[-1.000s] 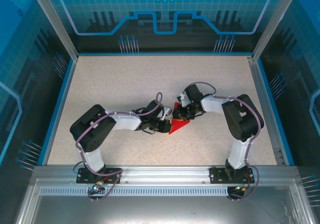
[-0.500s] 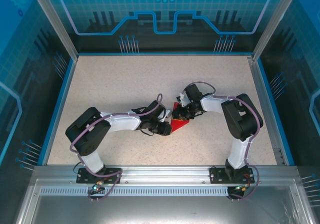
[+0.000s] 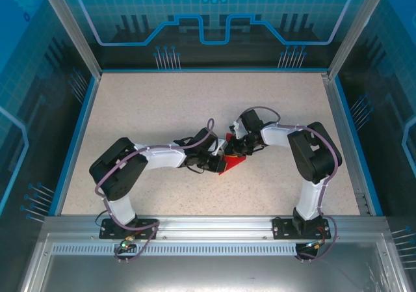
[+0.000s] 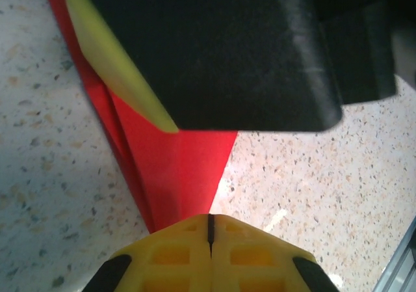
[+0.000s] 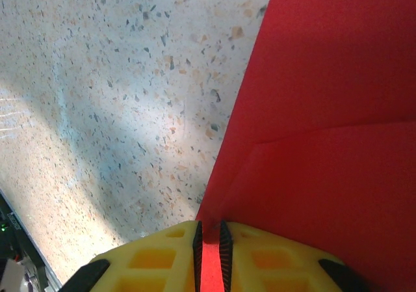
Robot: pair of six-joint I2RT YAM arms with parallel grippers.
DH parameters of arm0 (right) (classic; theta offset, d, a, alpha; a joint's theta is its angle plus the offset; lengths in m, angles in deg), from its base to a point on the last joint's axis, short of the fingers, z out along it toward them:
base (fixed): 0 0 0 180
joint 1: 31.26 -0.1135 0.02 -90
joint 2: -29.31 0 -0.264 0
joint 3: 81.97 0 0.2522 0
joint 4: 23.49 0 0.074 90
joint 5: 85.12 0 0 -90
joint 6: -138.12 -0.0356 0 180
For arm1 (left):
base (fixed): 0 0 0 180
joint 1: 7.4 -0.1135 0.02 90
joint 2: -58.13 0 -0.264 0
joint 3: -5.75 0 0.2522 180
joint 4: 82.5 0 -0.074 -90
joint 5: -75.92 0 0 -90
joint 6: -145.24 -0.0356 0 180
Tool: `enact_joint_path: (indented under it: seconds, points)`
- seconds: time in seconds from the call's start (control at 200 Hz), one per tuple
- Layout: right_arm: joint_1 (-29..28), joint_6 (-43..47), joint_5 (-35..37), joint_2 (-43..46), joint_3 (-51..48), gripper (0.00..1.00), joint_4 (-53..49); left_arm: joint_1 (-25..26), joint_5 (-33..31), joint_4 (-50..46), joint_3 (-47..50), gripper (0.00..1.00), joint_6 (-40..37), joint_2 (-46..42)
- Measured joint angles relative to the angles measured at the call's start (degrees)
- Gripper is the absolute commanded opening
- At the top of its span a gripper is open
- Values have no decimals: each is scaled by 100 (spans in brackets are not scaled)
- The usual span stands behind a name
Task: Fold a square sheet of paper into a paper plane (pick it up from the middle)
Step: Fourth fold the wing at the center of the table.
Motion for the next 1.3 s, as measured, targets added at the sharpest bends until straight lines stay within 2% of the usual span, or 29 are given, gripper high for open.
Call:
enact_joint_path:
  seconds: [0.13, 0.62, 1.3]
  points:
    - [0, 35, -4, 0, 0, 19, 0, 0, 17, 109, -11, 0, 0, 249]
    - [122, 101, -87, 7, -13, 20, -44, -11, 127, 728, 293, 0, -20, 247]
    - [647, 404, -286, -149, 125, 19, 2, -9, 127, 688, 293, 0, -446, 243]
